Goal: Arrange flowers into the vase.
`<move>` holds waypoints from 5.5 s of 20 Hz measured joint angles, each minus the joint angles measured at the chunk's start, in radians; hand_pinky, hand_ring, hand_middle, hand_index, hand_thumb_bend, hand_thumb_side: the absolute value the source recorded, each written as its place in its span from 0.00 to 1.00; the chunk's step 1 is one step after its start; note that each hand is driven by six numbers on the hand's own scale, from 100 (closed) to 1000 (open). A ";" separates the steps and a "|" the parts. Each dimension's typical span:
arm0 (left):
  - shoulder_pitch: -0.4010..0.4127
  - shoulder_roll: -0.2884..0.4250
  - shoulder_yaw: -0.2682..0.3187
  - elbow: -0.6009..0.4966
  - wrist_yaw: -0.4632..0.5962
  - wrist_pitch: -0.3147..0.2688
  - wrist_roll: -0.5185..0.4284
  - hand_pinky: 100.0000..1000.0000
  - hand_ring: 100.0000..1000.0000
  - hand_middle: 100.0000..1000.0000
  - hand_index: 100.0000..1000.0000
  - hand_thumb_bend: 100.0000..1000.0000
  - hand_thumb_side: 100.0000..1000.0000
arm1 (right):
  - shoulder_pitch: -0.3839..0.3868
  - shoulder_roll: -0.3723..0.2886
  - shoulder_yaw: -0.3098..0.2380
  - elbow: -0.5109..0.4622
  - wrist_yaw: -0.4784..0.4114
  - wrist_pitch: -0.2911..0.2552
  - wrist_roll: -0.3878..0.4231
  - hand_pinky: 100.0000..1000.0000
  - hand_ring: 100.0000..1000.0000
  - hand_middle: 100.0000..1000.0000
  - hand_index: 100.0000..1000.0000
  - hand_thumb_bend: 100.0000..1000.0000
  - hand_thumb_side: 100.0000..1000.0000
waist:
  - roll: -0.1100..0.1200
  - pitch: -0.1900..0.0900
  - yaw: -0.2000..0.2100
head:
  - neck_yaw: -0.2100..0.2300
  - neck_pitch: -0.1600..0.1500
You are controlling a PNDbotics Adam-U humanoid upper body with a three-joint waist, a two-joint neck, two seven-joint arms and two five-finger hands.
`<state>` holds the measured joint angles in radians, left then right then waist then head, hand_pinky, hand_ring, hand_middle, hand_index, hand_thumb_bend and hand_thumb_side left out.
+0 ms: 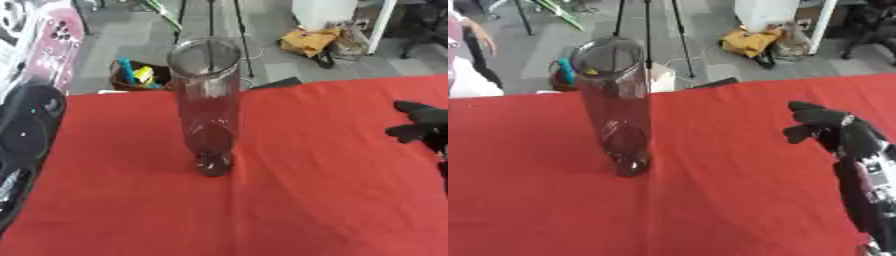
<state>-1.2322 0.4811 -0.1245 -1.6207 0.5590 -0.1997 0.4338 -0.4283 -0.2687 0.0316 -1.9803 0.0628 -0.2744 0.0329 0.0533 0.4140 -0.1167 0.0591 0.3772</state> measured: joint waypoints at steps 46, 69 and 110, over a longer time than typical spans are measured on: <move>0.009 -0.025 -0.026 0.077 -0.064 -0.062 -0.176 0.00 0.00 0.00 0.00 0.16 0.62 | -0.011 0.003 0.000 0.000 -0.019 -0.003 0.007 0.65 0.85 0.43 0.70 0.00 1.00 | 0.007 0.068 -0.038 | 0.011 -0.040; 0.006 -0.034 -0.026 0.152 -0.123 -0.083 -0.205 0.00 0.00 0.00 0.09 0.24 0.78 | -0.002 0.003 0.000 0.000 -0.038 0.002 0.019 0.65 0.85 0.42 0.70 0.00 1.00 | 0.013 0.089 -0.049 | 0.021 -0.054; 0.017 -0.032 -0.044 0.245 -0.712 0.003 -0.147 0.05 0.30 0.35 0.52 0.00 0.96 | 0.015 0.003 0.000 0.000 -0.044 0.008 0.015 0.66 0.86 0.42 0.70 0.00 1.00 | 0.025 0.089 -0.050 | 0.018 -0.054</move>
<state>-1.2148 0.4487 -0.1687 -1.3756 -0.1530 -0.1971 0.2873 -0.4131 -0.2657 0.0312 -1.9803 0.0190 -0.2666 0.0483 0.0782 0.5031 -0.1668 0.0769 0.3234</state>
